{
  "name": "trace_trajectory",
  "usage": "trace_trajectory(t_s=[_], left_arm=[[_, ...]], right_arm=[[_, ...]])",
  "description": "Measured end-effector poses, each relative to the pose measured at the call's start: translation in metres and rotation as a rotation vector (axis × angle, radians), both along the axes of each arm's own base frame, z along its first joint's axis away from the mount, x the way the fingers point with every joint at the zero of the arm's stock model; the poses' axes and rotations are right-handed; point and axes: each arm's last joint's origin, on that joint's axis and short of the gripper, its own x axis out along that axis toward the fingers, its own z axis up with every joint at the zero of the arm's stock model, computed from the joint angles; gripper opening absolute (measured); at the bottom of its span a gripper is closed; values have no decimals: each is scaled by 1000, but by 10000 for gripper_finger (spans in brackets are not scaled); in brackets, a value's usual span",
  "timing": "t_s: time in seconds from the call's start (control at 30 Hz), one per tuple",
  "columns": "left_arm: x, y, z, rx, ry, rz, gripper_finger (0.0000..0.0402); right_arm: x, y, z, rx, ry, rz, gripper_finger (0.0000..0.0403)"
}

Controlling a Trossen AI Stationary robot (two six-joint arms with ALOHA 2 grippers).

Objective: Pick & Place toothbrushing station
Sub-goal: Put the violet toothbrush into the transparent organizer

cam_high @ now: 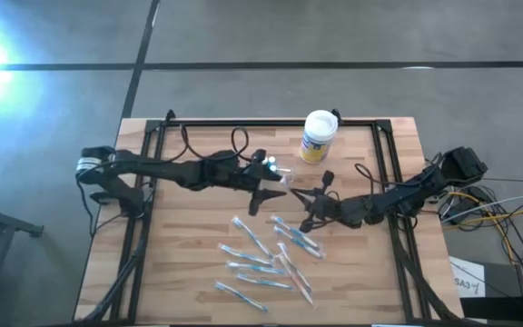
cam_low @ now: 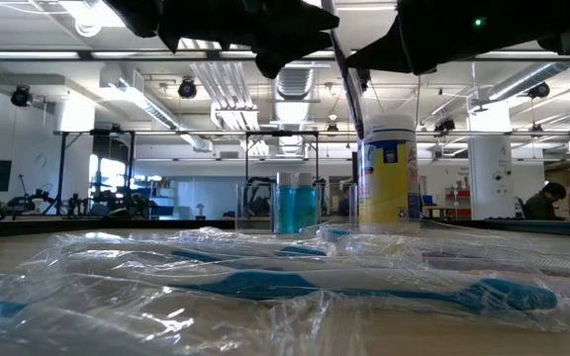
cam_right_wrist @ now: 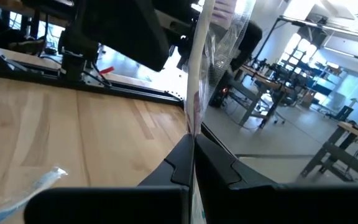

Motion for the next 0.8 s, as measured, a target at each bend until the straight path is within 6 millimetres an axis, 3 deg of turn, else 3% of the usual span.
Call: trace_trajectory(t_s=[0.17,0.27,0.53,0.8], left_arm=[[5,0,1,-20,1,10,181],[6,1,1,-34,0,27,159],[6,1,1,-35,-1,34,18],[6,1,0,10,0,27,15]], right_arm=[[0,0,0,0,1,-2,8],[0,0,0,4,-1,-2,8],[0,0,0,9,-8,-3,8],[0,0,-1,47,-24,-5,9]])
